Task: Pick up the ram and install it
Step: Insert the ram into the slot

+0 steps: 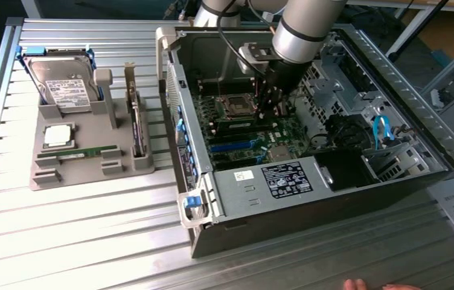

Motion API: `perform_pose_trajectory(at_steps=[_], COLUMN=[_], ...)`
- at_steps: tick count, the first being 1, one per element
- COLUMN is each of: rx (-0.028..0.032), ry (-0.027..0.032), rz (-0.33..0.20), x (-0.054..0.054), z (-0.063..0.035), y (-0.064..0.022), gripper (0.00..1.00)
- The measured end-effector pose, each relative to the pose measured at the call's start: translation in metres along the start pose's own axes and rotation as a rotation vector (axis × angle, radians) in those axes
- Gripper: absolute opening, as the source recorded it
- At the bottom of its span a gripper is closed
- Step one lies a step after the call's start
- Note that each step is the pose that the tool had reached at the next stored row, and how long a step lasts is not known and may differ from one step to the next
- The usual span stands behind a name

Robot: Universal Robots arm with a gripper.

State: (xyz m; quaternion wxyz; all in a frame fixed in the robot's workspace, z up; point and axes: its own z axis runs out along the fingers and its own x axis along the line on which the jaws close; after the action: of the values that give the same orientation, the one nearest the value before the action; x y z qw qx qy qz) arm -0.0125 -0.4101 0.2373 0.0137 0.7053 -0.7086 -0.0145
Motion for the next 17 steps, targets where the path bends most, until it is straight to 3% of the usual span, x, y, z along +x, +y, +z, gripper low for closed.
perform_pose_trajectory(at_steps=[17], rx=[0.0003], ry=[0.0001], rz=[0.000], x=[0.0000], z=[0.0078], y=[0.0000], gripper=[0.12])
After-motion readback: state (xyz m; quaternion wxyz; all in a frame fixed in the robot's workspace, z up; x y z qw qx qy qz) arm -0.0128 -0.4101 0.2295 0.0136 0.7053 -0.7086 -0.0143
